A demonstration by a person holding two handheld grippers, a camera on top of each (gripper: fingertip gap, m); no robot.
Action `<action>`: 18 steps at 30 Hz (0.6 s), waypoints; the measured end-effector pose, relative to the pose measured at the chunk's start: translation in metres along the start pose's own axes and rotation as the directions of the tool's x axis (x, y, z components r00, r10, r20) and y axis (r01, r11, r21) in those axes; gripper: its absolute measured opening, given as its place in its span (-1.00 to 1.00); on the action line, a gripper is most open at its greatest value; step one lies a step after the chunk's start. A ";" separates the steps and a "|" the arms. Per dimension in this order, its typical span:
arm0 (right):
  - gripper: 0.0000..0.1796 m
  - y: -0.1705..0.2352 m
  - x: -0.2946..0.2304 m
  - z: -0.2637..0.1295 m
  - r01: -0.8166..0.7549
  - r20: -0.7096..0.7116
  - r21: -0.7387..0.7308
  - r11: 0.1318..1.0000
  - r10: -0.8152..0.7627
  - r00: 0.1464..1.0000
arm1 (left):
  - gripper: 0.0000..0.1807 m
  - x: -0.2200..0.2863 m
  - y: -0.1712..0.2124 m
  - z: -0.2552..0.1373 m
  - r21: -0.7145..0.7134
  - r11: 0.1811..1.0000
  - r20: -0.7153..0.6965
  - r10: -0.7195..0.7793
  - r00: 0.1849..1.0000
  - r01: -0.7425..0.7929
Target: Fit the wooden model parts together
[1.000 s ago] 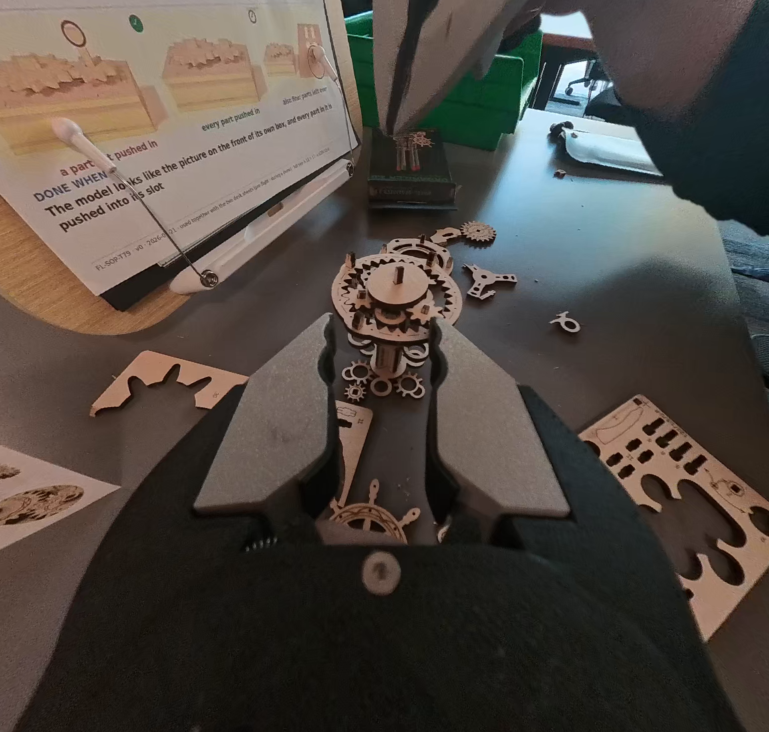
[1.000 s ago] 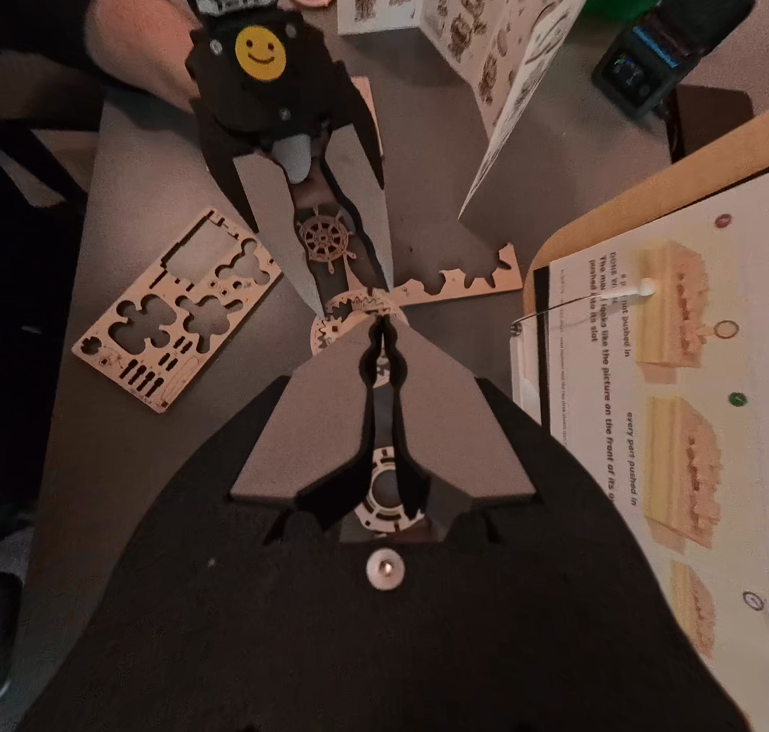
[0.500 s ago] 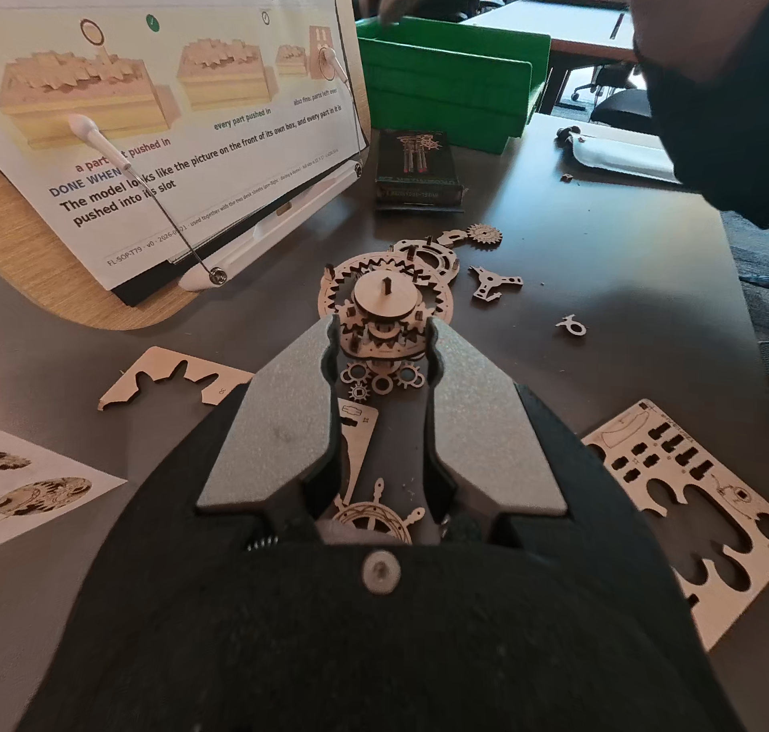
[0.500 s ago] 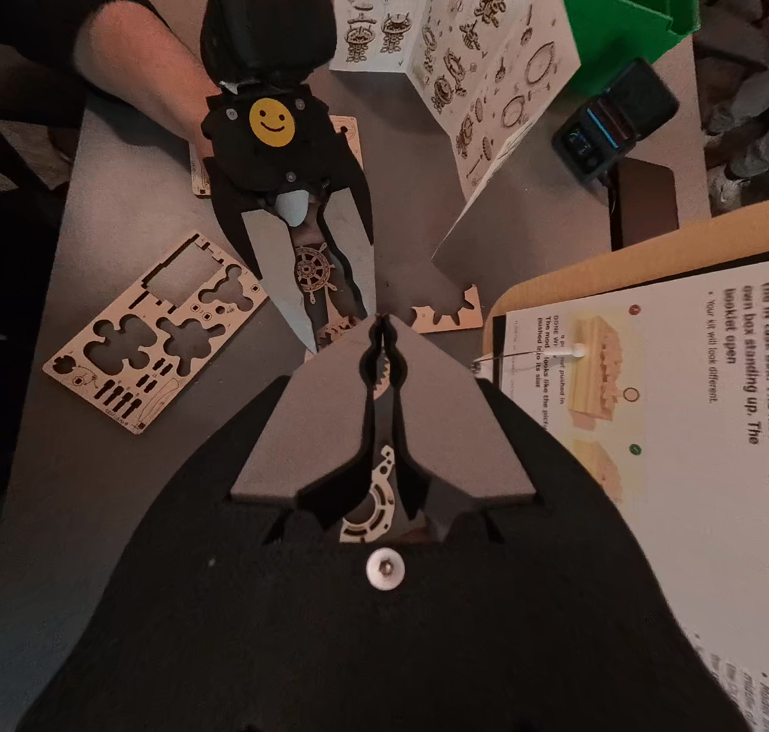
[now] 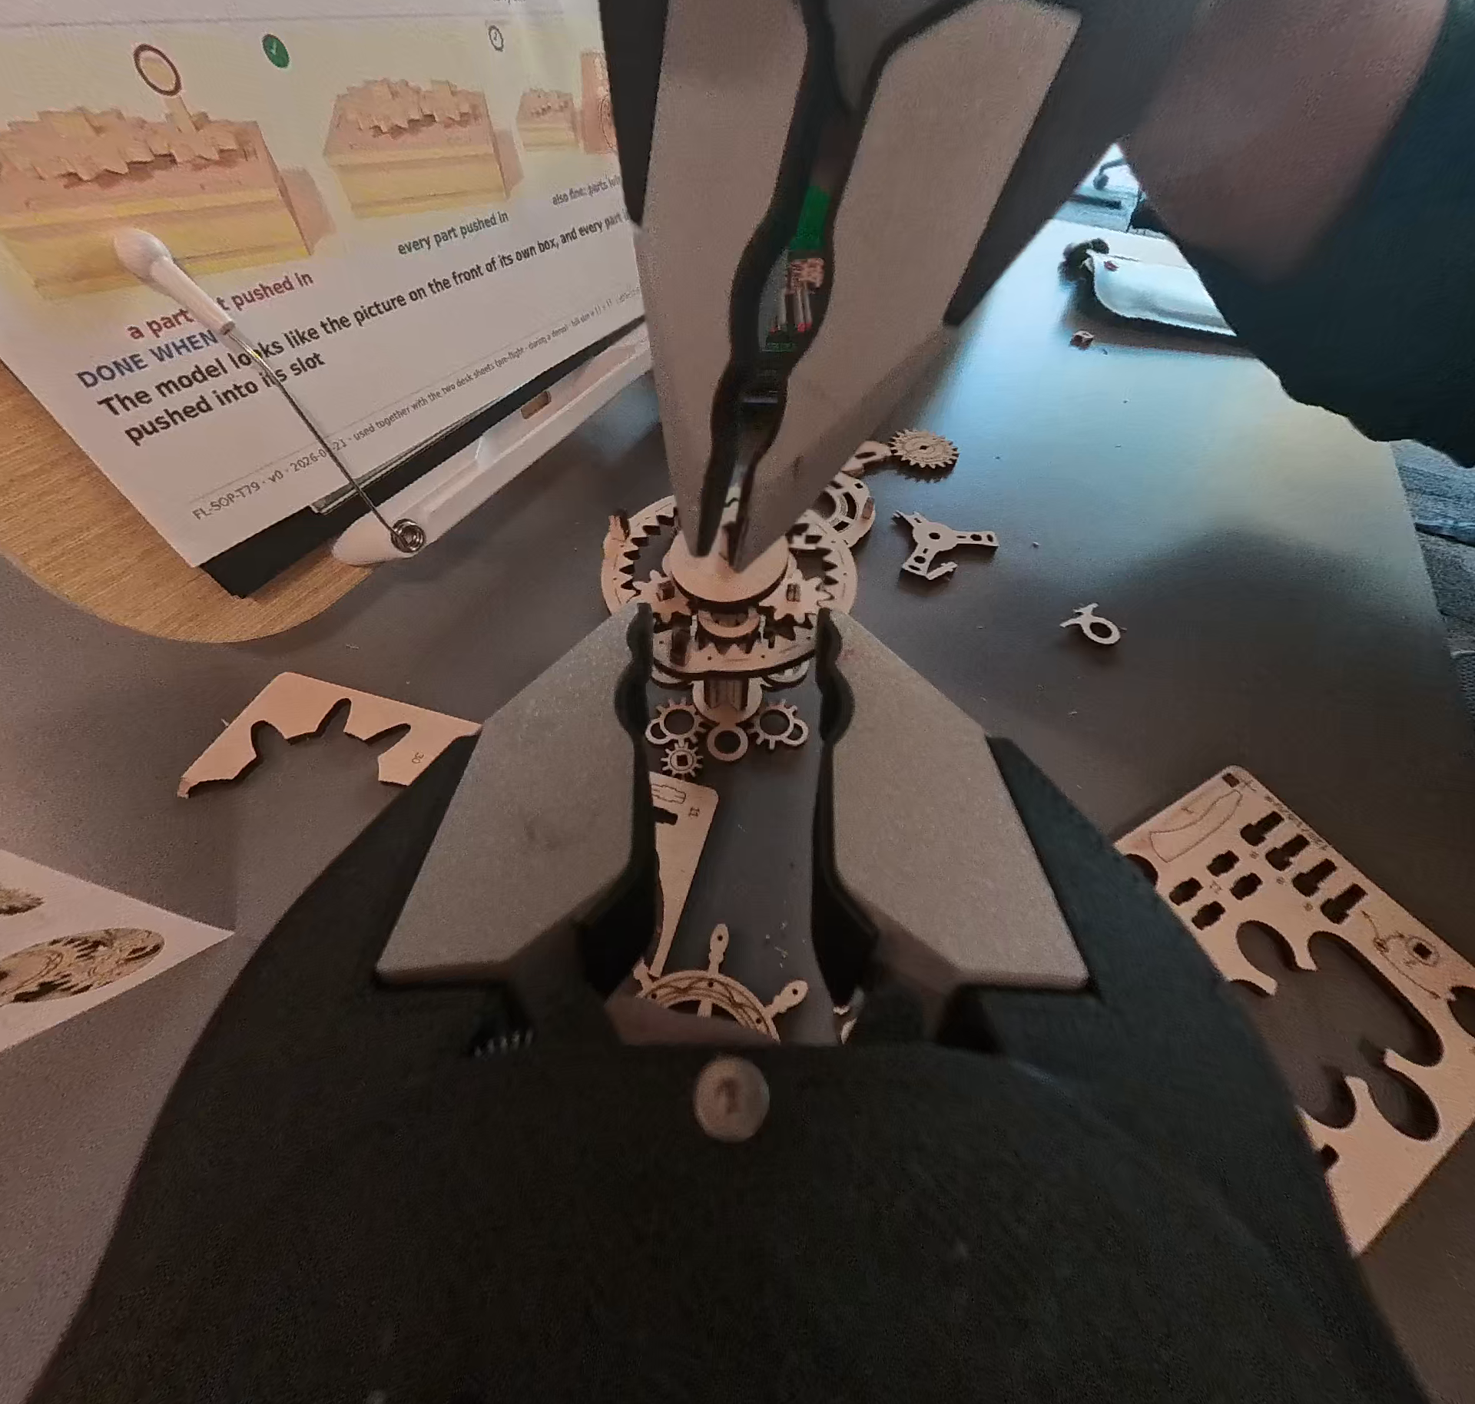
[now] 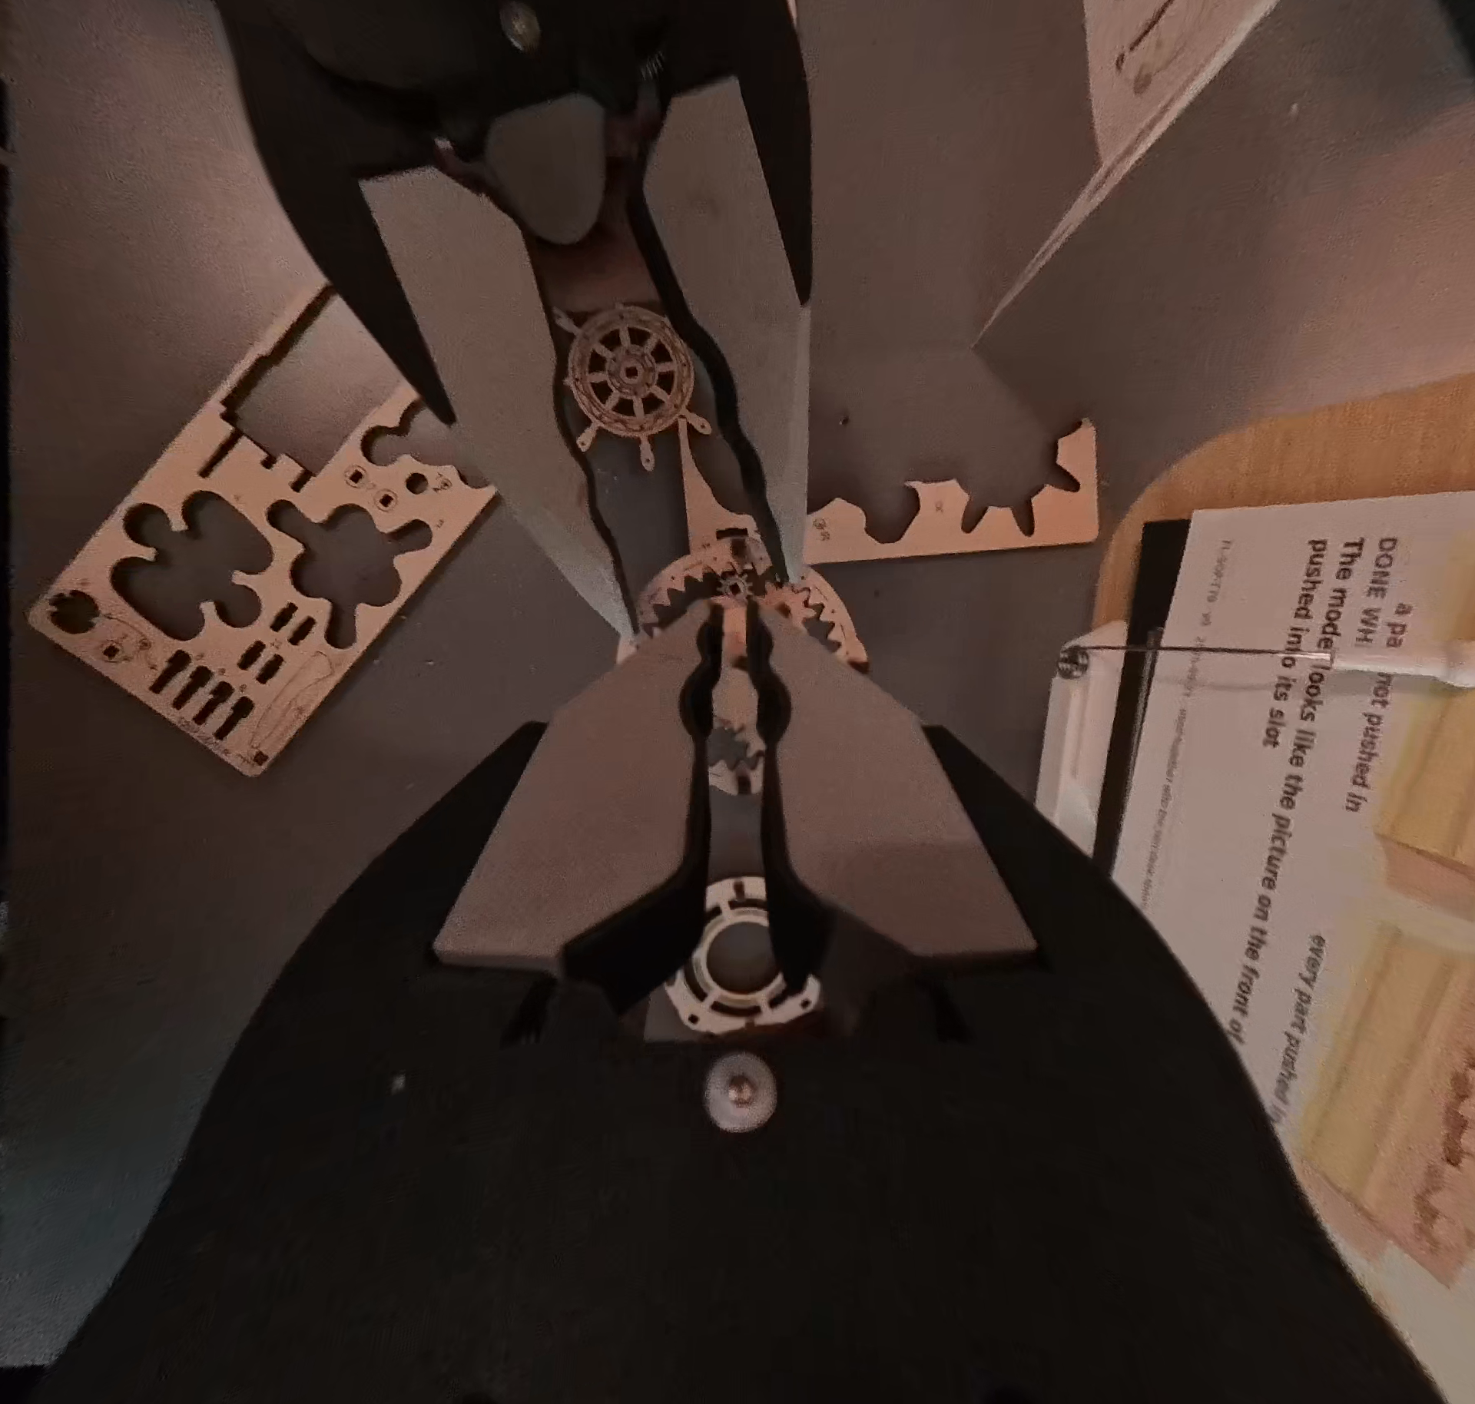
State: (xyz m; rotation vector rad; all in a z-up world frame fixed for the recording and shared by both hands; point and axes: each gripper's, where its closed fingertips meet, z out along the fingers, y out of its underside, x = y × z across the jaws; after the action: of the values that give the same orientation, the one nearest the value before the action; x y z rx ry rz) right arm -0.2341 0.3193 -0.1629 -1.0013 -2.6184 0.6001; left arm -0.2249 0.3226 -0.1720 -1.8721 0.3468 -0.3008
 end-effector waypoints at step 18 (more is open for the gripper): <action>-1.00 0.025 0.006 -0.004 -0.131 0.021 0.190 0.973 0.129 0.991 | -0.58 -0.001 -0.001 -0.001 0.001 1.000 0.003 -0.002 1.000 0.002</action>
State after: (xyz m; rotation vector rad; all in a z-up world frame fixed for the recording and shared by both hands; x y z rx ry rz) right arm -0.2227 0.3415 -0.1701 -1.1160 -2.4587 0.8699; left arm -0.2261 0.3227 -0.1714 -1.8719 0.3420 -0.2993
